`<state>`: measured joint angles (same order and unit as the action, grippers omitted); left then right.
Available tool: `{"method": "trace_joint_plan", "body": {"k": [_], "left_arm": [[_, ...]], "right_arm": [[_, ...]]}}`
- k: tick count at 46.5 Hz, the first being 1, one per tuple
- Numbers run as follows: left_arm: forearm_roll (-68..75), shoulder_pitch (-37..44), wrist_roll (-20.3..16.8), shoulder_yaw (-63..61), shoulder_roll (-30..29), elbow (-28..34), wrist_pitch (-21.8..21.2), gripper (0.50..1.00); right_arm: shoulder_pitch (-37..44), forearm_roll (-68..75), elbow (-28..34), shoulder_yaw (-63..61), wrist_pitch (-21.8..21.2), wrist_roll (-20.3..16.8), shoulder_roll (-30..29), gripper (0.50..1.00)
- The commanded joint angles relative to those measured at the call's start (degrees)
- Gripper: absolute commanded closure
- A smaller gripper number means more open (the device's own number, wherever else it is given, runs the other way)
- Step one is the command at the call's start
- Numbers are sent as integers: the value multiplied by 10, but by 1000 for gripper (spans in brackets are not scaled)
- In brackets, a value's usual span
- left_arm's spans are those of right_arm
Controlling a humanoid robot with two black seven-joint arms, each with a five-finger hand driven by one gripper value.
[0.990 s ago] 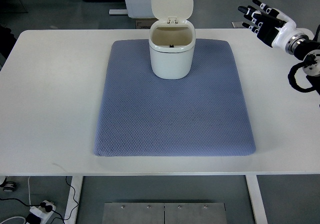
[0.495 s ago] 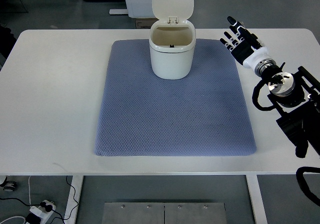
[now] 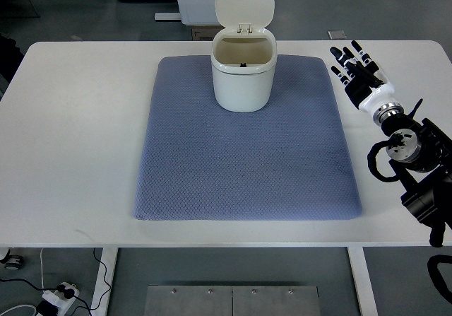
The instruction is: Put lemon in trash with right hand
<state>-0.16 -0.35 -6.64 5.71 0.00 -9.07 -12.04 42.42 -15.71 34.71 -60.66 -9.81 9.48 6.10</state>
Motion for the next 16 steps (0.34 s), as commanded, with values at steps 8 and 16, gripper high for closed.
{"method": "trace_joint_plan", "body": {"k": [8,16], "left_arm": [[0,0,0,0,0,0,0,500],[0,0,0,0,0,0,0,500]], "right_arm": [[-29,1,3,-3,-18,5,8,500],[-39,1,6,-11,-21,8,18,500]]}}
